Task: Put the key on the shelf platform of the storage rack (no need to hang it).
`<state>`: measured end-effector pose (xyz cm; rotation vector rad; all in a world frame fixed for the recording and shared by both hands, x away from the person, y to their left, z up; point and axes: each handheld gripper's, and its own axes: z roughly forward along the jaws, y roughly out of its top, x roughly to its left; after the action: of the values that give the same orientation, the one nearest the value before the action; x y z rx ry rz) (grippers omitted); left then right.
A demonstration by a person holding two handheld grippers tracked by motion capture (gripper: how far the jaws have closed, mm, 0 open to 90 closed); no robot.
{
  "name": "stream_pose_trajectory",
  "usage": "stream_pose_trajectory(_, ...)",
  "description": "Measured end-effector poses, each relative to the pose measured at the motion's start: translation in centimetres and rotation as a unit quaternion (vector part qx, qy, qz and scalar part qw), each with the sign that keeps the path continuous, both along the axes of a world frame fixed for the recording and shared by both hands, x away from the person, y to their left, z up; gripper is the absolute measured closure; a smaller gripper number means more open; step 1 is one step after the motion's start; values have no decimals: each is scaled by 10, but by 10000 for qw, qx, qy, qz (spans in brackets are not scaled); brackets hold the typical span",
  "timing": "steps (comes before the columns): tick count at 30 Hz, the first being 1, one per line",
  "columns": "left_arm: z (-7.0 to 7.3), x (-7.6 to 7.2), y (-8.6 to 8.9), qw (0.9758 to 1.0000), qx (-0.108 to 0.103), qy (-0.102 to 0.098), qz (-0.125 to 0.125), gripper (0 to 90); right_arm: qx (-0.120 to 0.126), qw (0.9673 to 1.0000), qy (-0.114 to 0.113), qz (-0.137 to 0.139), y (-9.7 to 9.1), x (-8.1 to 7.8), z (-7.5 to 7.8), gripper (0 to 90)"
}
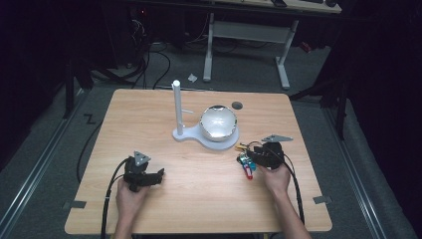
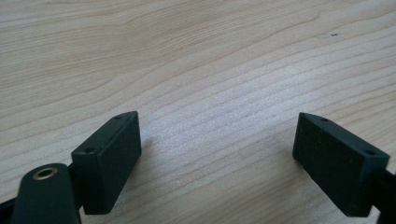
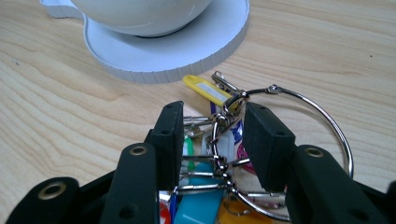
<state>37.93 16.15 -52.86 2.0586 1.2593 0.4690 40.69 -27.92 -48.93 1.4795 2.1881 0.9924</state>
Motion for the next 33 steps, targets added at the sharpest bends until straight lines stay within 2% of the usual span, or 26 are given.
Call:
stream_pose_trajectory(9, 0, 0, 0, 10000, 3, -7, 0, 158, -105, 9998, 180, 16, 2, 10, -14, 607)
stream_pose_trajectory(14, 0, 0, 0, 10000, -4, -9, 2, 159, -296, 9992, 247, 112, 6, 11, -21, 669)
stream_pose_trajectory(20, 0, 0, 0, 10000, -6, -10, 3, 159, -222, 9992, 249, 208, 5, 11, -24, 696)
stream_pose_trajectory(21, 0, 0, 0, 10000, -5, -11, -1, 160, -273, 9991, 205, 247, 5, 11, -24, 729)
stream_pose_trajectory(22, 0, 0, 0, 10000, 1, -10, -9, 160, -229, 9993, 109, 260, 5, 9, -22, 815)
stream_pose_trajectory(23, 0, 0, 0, 10000, 1, -10, -9, 160, -252, 9993, 46, 263, 4, 8, -20, 820)
stream_pose_trajectory(28, 0, 0, 0, 10000, -1, -10, -6, 160, -341, 9989, 12, 330, 5, 7, -18, 825)
stream_pose_trajectory(33, 0, 0, 0, 10000, -1, -10, -14, 161, -344, 9988, -104, 335, 4, 4, -13, 828)
